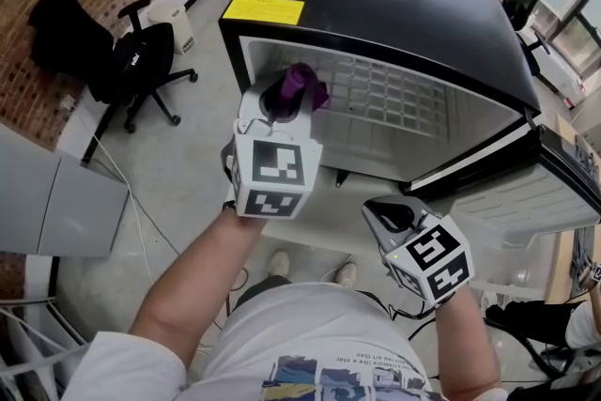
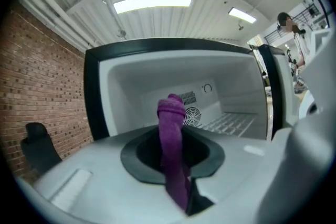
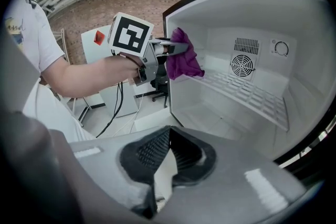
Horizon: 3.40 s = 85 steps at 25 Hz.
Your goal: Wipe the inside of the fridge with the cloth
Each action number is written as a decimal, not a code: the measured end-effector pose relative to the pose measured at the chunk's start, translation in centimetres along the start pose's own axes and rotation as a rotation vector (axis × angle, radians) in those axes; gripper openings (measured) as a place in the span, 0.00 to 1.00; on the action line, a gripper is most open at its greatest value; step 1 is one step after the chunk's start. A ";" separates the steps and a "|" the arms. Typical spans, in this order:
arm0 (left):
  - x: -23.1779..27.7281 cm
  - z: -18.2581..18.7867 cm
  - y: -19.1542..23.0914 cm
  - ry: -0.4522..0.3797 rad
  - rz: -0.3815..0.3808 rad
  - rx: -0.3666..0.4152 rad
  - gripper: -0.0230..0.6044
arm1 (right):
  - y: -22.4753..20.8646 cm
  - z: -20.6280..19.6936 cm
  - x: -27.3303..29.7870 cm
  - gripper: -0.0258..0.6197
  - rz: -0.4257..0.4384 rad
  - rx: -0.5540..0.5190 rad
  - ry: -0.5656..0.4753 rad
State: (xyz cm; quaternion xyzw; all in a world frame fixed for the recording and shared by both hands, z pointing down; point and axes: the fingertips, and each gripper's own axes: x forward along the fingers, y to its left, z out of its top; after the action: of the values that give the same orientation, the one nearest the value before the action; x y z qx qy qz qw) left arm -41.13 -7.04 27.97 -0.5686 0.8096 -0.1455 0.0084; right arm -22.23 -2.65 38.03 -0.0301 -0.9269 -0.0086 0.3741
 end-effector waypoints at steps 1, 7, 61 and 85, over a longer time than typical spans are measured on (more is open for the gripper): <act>-0.4 0.2 0.1 -0.007 -0.002 0.007 0.14 | 0.1 0.0 0.1 0.04 0.001 0.001 0.000; -2.4 0.4 0.0 -0.027 -0.042 0.008 0.14 | 0.9 0.3 0.7 0.04 0.004 0.017 -0.006; 21.0 -10.9 -24.0 0.046 -0.335 0.106 0.14 | -5.6 -12.9 -6.7 0.04 -0.129 0.172 0.244; 22.8 -13.0 -18.0 0.105 -0.251 0.202 0.15 | -5.9 -10.7 -4.0 0.04 -0.097 0.179 0.238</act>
State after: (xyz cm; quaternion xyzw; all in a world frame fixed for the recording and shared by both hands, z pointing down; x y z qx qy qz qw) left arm -34.98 -30.74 48.32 -0.6531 0.7128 -0.2559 0.0050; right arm -12.29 -9.19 43.03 0.0492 -0.8734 0.0525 0.4817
